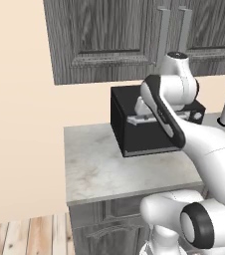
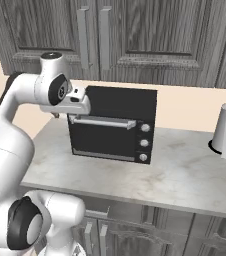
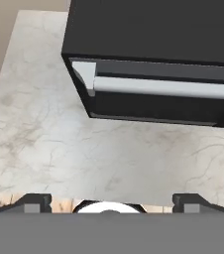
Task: Move the bowls from the cabinet to the plates on the dining table.
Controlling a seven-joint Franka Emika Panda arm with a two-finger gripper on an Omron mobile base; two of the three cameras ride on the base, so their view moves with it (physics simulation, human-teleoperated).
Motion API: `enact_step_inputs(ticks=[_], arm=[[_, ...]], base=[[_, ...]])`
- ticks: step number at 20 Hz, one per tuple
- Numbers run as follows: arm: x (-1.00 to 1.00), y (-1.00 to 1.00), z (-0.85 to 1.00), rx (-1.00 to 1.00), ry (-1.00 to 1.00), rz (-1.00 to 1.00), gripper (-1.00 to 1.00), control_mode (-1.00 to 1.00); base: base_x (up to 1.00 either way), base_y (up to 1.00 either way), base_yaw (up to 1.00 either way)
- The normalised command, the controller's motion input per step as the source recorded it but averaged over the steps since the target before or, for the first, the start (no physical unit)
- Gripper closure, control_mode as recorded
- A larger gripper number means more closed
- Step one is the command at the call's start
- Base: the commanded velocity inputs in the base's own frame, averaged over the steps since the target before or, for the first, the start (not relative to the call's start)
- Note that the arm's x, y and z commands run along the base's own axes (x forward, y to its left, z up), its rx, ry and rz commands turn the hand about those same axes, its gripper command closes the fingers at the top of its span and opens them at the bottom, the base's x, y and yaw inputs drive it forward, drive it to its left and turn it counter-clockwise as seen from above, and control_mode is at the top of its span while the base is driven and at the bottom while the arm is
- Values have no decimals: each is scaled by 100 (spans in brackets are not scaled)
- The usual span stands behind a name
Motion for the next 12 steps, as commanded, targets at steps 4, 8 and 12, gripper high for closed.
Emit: enact_step_inputs(ticks=[4,8,12], arm=[[-12,0,37,-4,-7,0,-100,-100],[-10,-2,40,-6,-9,3,-100,-100],[-5,-5,36,-6,-11,2,-100,-100]], base=[[0,0,0],[0,0,0],[0,0,0]])
